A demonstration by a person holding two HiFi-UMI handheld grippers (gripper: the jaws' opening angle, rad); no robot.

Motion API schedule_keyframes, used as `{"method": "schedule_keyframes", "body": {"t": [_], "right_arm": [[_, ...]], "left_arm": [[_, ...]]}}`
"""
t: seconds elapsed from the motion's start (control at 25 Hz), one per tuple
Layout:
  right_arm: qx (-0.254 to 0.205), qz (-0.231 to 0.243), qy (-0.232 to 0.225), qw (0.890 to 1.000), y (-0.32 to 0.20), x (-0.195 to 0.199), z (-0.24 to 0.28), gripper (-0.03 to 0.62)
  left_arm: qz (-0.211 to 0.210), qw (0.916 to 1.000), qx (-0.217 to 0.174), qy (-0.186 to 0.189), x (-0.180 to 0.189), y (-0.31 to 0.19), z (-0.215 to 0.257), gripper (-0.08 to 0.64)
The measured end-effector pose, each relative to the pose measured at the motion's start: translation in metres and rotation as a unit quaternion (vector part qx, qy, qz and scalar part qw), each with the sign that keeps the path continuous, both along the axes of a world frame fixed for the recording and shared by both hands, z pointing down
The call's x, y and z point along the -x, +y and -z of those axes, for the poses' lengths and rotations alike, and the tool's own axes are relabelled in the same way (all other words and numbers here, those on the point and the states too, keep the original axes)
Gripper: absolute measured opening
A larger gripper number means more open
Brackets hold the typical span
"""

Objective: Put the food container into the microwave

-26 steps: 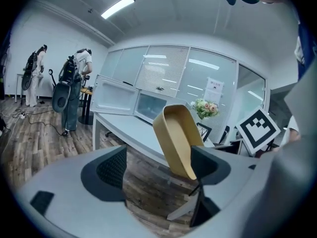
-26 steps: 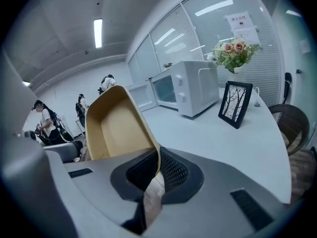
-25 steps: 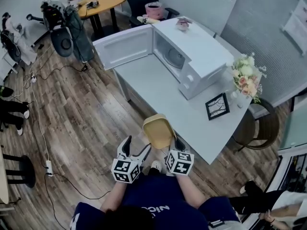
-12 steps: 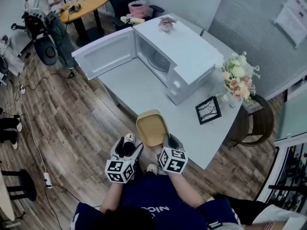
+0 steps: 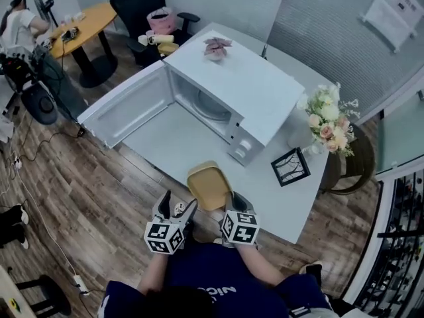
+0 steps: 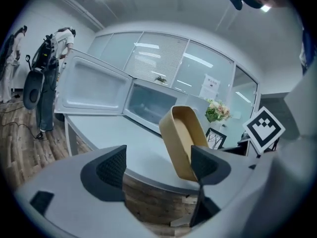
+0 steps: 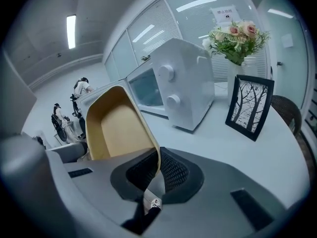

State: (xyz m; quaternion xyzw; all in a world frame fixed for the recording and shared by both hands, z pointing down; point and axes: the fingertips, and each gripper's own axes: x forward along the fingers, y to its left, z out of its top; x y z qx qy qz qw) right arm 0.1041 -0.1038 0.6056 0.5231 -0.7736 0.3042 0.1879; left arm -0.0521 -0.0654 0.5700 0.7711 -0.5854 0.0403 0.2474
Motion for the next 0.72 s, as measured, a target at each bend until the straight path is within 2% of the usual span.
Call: {"method": "schedule_keyframes", "body": {"t": [0.24, 0.52, 0.72], "right_arm": [[-0.003, -0.008, -0.012, 1.000, -0.031, 0.045, 0.002, 0.025], [0.002, -0.078, -0.012, 0.997, -0.064, 0.076, -0.002, 0.026], [0.002, -0.104, -0.001, 0.995, -0.076, 0.093, -0.004, 0.026]], "left_arm": [[-0.058, 0.9982, -0.010, -0.011, 0.036, -0.054, 0.006, 0.390], [-0.115, 0.9931, -0.017, -0.014, 0.071, -0.097, 0.009, 0.390], [-0.152, 0.9882, -0.015, -0.004, 0.085, -0.110, 0.001, 0.390]]}}
